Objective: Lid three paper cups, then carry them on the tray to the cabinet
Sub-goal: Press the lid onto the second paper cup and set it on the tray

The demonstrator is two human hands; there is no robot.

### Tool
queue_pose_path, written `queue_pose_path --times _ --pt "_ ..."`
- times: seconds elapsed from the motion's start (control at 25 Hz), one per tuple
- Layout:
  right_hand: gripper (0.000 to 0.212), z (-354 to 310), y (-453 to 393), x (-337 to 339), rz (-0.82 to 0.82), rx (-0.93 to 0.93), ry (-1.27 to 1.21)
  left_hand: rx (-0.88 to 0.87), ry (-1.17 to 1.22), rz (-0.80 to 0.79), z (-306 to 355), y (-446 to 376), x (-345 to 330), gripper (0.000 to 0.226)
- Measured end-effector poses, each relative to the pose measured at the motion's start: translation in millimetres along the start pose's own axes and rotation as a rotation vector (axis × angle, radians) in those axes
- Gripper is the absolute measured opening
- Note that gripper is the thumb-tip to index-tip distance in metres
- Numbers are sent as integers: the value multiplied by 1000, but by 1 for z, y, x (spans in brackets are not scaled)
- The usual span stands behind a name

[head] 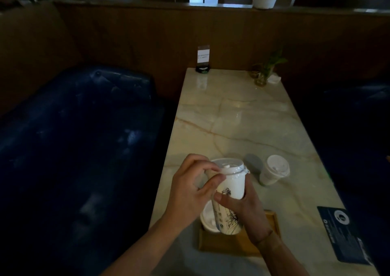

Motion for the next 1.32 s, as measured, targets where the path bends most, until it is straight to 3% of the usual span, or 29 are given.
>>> queue_pose_path --times 0.28,0.44,0.56,0.76,1.32 --pt "74 -15 8 62 -24 40 129 59 -10 -229 24 -8 -55 21" --pt "89 -19 16 91 -52 70 188 63 -11 -287 41 -5 -87 17" --pt "95 -19 24 110 -36 94 223 103 14 -274 46 0 -106 10" --pt "87 -11 35 134 0 90 230 144 35 -224 50 15 -131 9" --pt "86 21 52 152 -94 -18 226 274 -51 -227 27 42 -157 11"
Point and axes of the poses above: each hand's wrist, its own y-axis away from the middle knuckle, its own x-axis out of the back of the hand, z = x × y, the point moved 8 cm from there along -y, towards the middle knuckle, and after that the axes turned 11 degrees about x, right-handed, at the moved point
